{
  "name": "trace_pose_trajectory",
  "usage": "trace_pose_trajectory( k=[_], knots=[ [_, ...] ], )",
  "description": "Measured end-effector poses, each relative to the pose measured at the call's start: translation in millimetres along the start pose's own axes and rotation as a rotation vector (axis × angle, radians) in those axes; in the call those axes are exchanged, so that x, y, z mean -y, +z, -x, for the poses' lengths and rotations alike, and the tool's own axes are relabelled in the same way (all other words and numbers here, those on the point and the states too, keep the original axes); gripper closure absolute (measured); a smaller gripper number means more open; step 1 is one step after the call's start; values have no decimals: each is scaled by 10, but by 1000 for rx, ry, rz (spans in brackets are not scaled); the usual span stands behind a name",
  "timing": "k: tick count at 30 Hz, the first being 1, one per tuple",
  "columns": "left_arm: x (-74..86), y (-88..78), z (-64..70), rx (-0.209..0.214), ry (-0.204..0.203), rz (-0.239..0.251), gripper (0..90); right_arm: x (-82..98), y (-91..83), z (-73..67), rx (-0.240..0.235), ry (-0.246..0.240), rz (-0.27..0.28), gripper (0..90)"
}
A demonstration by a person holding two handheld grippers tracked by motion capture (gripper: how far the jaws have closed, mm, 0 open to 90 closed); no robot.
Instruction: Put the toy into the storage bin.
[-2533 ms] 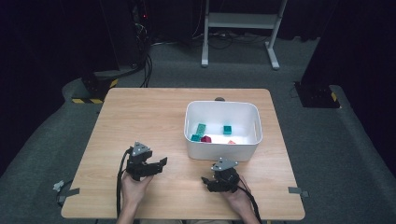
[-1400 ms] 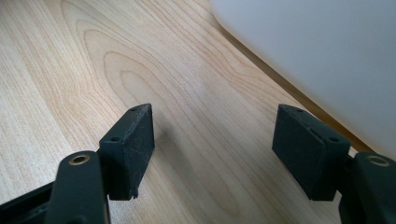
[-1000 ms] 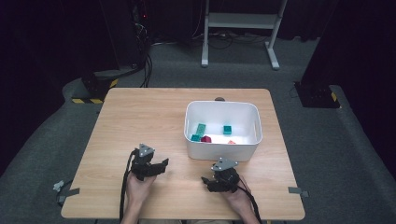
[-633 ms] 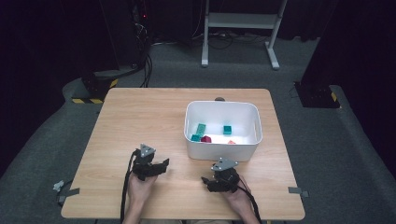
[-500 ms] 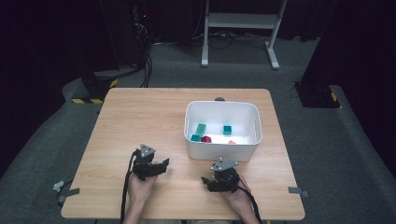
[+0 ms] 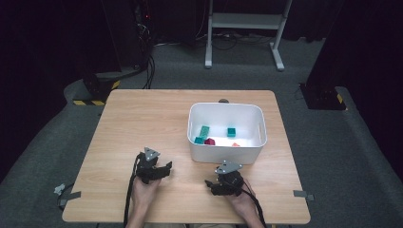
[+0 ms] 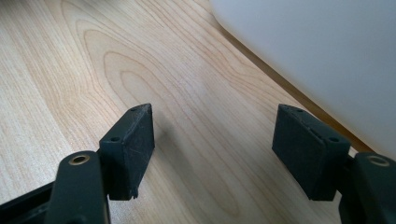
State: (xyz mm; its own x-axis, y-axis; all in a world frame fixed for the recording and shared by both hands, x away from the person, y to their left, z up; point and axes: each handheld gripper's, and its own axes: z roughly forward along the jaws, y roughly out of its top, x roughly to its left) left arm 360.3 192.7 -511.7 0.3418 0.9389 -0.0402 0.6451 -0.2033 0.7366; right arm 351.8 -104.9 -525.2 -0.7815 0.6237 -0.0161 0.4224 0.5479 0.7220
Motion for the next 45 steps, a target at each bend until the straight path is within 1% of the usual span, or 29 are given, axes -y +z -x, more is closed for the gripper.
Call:
trace_pose_trajectory(
  k=[2,5,8,12,13,17,20,24,31,38,45],
  knots=[
    [1,11,-7,-14,4,-3,303,0,0,0,0,0,0,295],
    [5,27,-9,-17,0,-10,303,0,0,0,0,0,0,295],
    [9,56,-11,-32,15,-19,303,0,0,0,0,0,0,295],
    [15,76,0,-38,16,-16,303,0,0,0,0,0,0,295],
    [16,77,2,-43,27,-19,306,0,0,0,0,0,0,295],
    [13,96,22,-56,37,-13,309,0,0,0,0,0,0,295],
    [12,103,21,-58,36,-11,309,0,0,0,0,0,0,295],
    [16,126,15,-60,39,-22,309,0,0,0,0,0,0,295],
    [16,148,19,-62,40,-18,310,0,0,0,0,0,0,295],
    [16,160,-2,-53,22,-16,310,0,0,0,0,0,0,295],
    [19,168,-19,-44,19,-10,304,0,0,0,0,0,0,295]
  ],
)
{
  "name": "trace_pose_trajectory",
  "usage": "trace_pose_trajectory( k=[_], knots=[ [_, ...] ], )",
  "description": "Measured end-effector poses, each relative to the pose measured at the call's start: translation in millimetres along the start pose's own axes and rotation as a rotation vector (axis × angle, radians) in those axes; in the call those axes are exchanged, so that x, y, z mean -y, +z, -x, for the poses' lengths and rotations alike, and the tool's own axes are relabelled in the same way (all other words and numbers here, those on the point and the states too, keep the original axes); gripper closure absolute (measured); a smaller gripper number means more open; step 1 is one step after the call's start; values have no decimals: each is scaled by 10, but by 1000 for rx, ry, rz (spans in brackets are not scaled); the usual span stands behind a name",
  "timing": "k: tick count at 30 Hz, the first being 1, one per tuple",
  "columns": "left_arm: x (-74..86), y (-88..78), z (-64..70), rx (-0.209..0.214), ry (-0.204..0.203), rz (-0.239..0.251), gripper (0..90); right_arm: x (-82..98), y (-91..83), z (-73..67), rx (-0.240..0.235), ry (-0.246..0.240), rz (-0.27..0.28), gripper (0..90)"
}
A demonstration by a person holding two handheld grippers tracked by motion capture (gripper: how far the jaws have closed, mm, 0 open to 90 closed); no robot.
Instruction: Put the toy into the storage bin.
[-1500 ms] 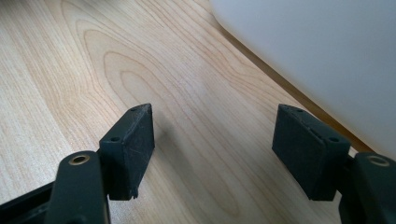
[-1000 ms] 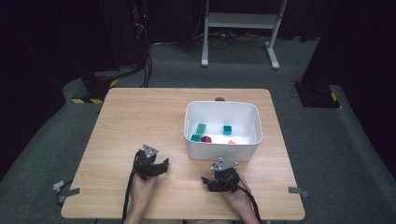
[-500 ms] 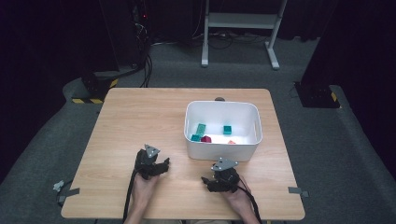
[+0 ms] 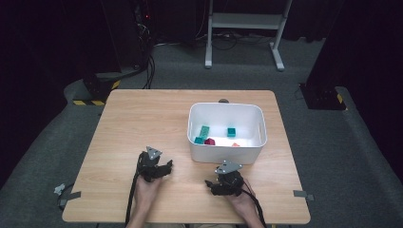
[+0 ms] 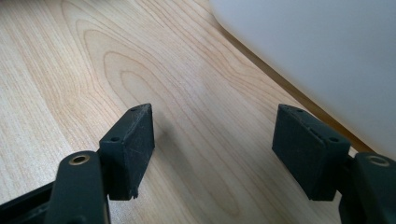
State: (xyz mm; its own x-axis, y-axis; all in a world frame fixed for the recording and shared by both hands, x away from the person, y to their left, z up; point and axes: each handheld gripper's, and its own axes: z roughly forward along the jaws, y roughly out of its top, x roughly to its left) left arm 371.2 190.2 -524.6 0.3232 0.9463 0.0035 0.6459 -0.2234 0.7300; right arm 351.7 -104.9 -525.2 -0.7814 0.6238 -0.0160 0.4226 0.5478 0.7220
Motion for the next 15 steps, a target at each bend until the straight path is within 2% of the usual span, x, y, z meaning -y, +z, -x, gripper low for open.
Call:
trace_pose_trajectory(
  k=[7,15],
  knots=[
    [23,14,3,3,-8,25,289,0,0,0,0,0,0,295],
    [26,11,8,-2,-11,25,288,0,0,0,0,0,0,295]
  ],
)
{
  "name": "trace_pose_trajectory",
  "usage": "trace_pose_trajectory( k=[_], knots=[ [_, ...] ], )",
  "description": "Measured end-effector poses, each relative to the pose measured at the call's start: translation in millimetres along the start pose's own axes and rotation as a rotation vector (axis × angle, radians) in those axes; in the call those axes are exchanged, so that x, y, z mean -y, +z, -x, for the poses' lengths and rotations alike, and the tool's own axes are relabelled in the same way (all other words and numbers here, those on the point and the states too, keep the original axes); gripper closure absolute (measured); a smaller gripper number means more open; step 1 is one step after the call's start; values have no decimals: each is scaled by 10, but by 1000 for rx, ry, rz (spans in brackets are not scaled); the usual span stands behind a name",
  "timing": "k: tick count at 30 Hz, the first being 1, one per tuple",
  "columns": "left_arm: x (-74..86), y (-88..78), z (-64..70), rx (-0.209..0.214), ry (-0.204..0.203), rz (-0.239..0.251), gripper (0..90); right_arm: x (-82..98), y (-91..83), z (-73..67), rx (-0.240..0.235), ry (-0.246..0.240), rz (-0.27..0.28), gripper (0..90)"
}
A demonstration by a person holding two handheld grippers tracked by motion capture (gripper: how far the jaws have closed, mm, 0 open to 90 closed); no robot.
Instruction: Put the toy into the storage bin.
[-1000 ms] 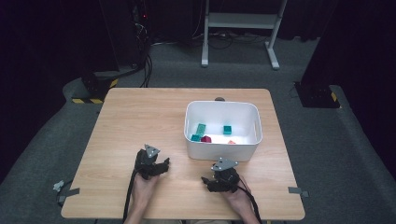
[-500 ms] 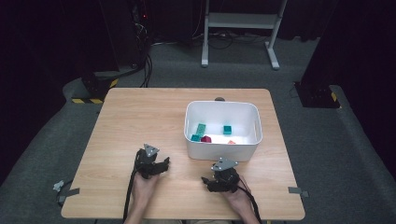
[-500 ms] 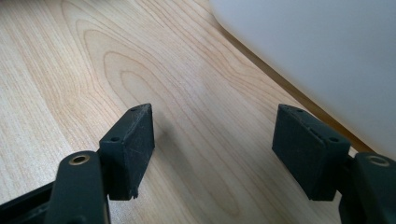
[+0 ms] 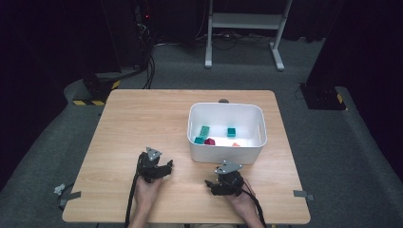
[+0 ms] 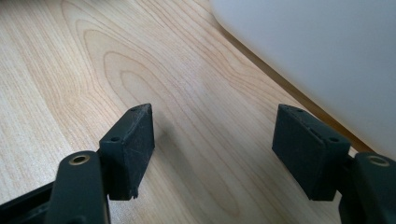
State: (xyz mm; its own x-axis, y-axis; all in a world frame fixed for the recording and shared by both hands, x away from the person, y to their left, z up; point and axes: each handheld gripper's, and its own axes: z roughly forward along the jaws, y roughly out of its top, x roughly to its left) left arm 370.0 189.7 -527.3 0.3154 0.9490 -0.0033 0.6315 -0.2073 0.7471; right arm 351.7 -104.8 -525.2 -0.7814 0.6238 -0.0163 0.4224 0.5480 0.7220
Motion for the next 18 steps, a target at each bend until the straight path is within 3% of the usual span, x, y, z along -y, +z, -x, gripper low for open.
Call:
trace_pose_trajectory(
  k=[18],
  knots=[
    [0,1,2,9,6,-5,258,-2,1,-4,3,6,-4,295]
  ],
)
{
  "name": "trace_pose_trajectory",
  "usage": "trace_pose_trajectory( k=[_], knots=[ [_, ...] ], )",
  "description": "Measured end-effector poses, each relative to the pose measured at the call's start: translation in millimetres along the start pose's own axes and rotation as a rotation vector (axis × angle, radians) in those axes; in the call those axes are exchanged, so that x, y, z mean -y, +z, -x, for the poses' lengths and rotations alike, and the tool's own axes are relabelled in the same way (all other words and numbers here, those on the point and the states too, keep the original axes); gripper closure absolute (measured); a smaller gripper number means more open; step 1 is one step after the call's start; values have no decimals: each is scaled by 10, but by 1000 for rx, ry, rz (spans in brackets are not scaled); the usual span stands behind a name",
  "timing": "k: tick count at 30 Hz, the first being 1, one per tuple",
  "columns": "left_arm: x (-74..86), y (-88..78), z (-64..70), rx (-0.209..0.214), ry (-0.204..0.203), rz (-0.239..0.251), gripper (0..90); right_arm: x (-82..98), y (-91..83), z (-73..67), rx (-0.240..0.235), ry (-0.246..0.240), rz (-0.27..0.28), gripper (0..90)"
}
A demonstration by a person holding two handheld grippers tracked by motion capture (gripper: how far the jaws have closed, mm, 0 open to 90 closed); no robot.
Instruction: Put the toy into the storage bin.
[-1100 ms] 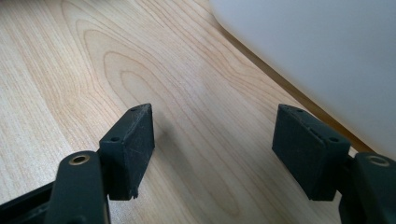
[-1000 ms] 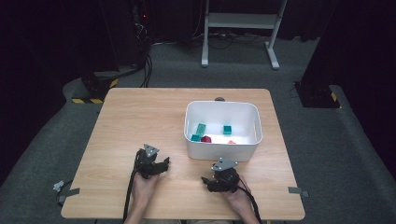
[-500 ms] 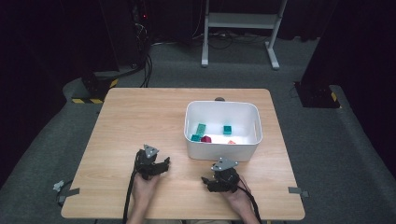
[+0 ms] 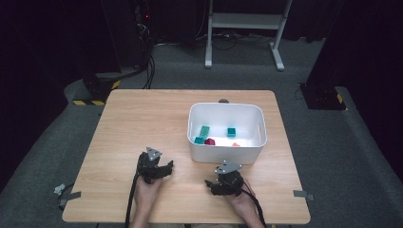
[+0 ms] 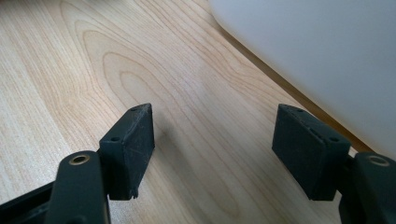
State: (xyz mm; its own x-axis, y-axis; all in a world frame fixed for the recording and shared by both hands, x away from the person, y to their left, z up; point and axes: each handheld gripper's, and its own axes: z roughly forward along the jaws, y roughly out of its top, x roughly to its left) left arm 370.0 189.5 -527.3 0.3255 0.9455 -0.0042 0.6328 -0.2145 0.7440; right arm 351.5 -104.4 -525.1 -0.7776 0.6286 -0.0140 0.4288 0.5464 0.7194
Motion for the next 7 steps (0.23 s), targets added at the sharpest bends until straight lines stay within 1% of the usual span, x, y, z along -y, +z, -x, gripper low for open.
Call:
trace_pose_trajectory(
  k=[7],
  knots=[
    [1,-1,2,0,1,-1,253,-1,2,2,0,-2,2,296]
  ],
)
